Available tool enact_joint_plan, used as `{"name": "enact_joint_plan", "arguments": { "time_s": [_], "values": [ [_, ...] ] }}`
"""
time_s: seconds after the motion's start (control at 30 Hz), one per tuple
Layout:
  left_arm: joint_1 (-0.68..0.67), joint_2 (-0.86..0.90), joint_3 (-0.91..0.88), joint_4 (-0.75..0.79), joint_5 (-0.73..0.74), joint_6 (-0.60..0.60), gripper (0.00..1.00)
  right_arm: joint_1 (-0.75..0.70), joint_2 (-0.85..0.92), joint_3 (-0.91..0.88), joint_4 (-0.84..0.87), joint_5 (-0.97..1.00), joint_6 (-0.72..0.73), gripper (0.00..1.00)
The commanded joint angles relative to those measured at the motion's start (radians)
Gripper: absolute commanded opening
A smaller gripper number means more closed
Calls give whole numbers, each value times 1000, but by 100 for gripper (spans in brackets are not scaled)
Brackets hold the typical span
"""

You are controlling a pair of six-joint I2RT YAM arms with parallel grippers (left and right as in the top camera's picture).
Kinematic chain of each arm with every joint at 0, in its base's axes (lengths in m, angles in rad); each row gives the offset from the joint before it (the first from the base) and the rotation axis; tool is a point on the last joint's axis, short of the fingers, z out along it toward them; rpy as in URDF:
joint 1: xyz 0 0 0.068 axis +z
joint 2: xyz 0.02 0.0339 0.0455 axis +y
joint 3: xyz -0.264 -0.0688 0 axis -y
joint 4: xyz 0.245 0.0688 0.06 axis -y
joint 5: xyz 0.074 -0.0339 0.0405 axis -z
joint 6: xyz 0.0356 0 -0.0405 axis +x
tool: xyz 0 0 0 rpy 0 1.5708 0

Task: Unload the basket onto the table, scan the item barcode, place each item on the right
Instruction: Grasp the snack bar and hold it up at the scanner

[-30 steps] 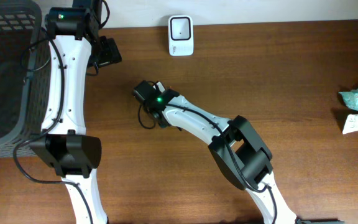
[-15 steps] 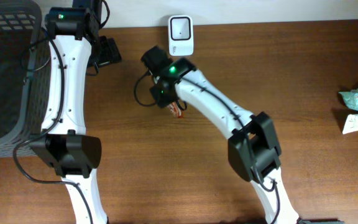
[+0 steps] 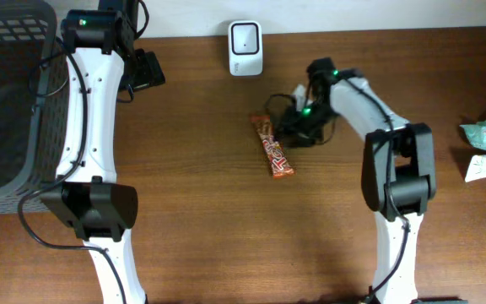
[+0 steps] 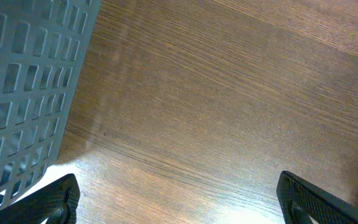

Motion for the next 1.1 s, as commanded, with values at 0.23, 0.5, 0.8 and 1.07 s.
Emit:
{"name": "enact_joint_plan", "arguments": {
  "time_s": [0.23, 0.5, 0.8, 1.07],
  "values": [
    [-2, -10, 6, -1, -11, 9, 99, 192, -12, 385, -289, 486, -220, 58],
    [-2, -10, 6, -1, -11, 9, 99, 301, -12, 39, 48, 662, -156, 62],
    [-2, -10, 6, -1, -11, 9, 99, 295, -11, 143, 106, 660, -156, 4],
    [-2, -10, 6, -1, -11, 9, 99, 259, 21, 396, 644, 711, -152, 4]
  ]
}}
